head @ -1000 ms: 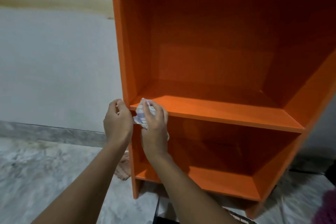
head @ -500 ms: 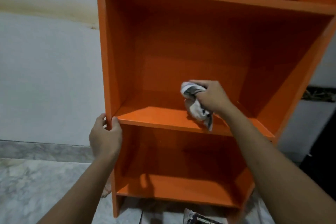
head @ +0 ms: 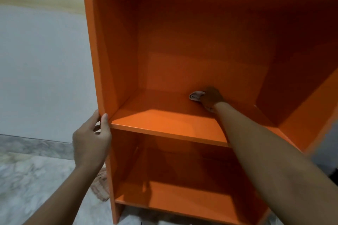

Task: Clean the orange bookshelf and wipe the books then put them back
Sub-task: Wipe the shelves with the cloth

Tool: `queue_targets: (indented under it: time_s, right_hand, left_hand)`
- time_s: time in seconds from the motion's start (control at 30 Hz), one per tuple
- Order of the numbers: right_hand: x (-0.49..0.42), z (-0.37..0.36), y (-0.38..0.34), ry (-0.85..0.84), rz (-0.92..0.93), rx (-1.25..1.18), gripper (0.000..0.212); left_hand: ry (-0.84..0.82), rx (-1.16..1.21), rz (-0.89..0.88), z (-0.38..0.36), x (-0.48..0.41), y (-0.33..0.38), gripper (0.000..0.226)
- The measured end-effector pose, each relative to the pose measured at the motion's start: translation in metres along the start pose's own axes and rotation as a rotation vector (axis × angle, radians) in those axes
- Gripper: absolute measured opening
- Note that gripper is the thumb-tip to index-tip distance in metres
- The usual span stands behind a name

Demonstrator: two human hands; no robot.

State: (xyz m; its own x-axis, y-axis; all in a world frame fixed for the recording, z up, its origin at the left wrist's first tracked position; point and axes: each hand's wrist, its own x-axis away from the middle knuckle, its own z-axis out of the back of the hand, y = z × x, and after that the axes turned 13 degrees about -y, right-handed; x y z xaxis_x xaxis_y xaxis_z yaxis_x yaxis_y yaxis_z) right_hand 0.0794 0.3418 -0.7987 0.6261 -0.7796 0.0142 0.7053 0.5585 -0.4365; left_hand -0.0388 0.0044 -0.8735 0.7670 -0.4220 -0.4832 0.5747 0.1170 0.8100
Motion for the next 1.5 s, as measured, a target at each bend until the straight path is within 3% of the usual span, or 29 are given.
queue_targets:
  time_s: [0.1, 0.2, 0.33, 0.5, 0.6, 0.7, 0.77, 0.87, 1.0, 1.07, 1.13, 1.27, 1.33, 1.43, 1.5]
  right_hand:
    - [-0.020, -0.020, -0.031, 0.015, 0.050, -0.011, 0.043]
    - [-0.027, -0.032, -0.055, -0.071, 0.113, -0.001, 0.051]
    - [-0.018, -0.043, -0.084, -0.158, 0.274, 0.024, 0.039]
    - [0.063, -0.062, -0.132, -0.326, 0.615, -0.008, 0.048]
    - [0.121, -0.075, -0.136, -0.406, 0.898, 0.011, 0.052]
    - [0.160, -0.063, -0.130, -0.414, 1.064, -0.008, 0.049]
    - [0.156, -0.044, -0.130, -0.324, 1.034, -0.167, 0.045]
    - [0.112, -0.016, -0.133, -0.152, 0.666, -0.261, 0.052]
    - [0.061, -0.036, -0.129, -0.291, 0.135, -0.089, 0.024]
    - [0.060, -0.058, -0.134, -0.311, 0.189, 0.030, 0.025]
    - [0.073, -0.071, -0.147, -0.265, 0.454, 0.065, 0.036]
    - [0.144, -0.078, -0.153, -0.427, 0.848, -0.001, 0.056]
    - [0.181, -0.075, -0.141, -0.504, 0.920, -0.028, 0.059]
    - [0.202, -0.044, -0.118, -0.461, 0.900, -0.192, 0.051]
    - [0.190, -0.007, -0.106, -0.379, 0.810, -0.270, 0.046]
  left_hand:
    - [-0.046, -0.022, -0.020, 0.004, -0.004, -0.004, 0.038]
    - [-0.067, -0.036, -0.033, 0.006, -0.006, -0.007, 0.038]
    - [-0.101, -0.005, -0.017, 0.009, -0.007, -0.008, 0.041]
    - [-0.178, 0.052, 0.004, 0.018, -0.013, -0.013, 0.038]
    - [-0.232, 0.165, 0.035, 0.029, -0.021, -0.021, 0.038]
    - [-0.211, 0.252, 0.062, 0.037, -0.027, -0.012, 0.039]
    - [-0.202, 0.264, 0.063, 0.036, -0.027, -0.002, 0.036]
    - [-0.183, 0.282, 0.083, 0.031, -0.024, 0.003, 0.046]
    - [-0.183, 0.320, 0.116, 0.027, -0.019, -0.002, 0.053]
    - [-0.171, 0.338, 0.131, 0.026, -0.018, -0.003, 0.055]
    - [-0.169, 0.353, 0.142, 0.027, -0.017, -0.002, 0.055]
    - [-0.167, 0.386, 0.141, 0.026, -0.016, -0.003, 0.054]
    - [-0.138, 0.357, 0.135, 0.026, -0.015, -0.006, 0.048]
    - [-0.140, 0.269, 0.115, 0.019, -0.006, -0.005, 0.030]
    - [-0.200, 0.240, 0.221, 0.008, 0.004, -0.002, 0.049]
